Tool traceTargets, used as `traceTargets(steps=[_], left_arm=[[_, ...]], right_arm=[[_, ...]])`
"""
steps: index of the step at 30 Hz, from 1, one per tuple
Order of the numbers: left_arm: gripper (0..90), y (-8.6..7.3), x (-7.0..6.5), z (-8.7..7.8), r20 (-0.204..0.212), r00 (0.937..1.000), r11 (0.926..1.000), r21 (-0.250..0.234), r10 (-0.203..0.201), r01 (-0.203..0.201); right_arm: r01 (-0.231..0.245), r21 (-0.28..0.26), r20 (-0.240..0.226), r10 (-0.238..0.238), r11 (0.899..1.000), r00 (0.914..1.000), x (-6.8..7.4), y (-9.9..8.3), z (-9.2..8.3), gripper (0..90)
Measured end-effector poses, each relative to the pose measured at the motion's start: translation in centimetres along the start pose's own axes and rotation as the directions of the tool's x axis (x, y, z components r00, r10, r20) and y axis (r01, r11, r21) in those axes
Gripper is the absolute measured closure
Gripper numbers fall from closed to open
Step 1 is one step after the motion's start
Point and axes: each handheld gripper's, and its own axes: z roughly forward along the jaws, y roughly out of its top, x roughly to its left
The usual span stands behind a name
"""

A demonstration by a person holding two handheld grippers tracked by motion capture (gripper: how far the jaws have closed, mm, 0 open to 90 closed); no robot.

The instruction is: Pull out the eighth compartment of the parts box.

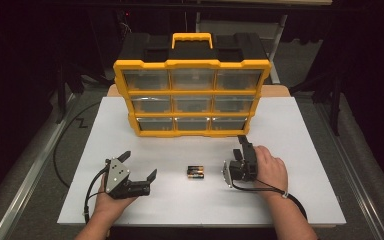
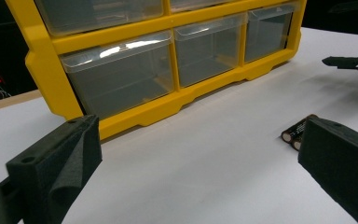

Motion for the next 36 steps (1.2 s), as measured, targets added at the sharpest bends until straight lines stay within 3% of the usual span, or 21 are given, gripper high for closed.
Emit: traceTargets(steps=[2, 14, 22, 36], left_arm=[[0.4, 0.0, 0.0, 0.0, -0.001, 1.0000, 1.0000, 0.004, 0.004, -0.004], [0.4, 0.0, 0.1, -0.1, -0.005, 1.0000, 1.0000, 0.000, 0.005, -0.005], [0.4, 0.0, -0.1, -0.1, -0.002, 0.9999, 0.9999, 0.003, 0.011, -0.011], [0.4, 0.0, -0.1, 0.1, 0.003, 0.9999, 0.9999, 0.004, 0.012, -0.012]], right_arm=[[-0.018, 0.000, -0.006, 0.018, 1.000, 0.9998, 0.1, 0.4, 0.0, 32.9], [-0.010, -0.045, -0.014, 0.010, 0.999, 0.9999, 0.2, 3.9, 1.0, 41.1], [-0.021, -0.044, -0.024, 0.020, 0.999, 0.9995, -0.4, 4.9, 1.8, 44.9], [0.003, -0.059, -0.011, -0.004, 0.998, 0.9999, -1.2, 7.1, 3.2, 51.1]])
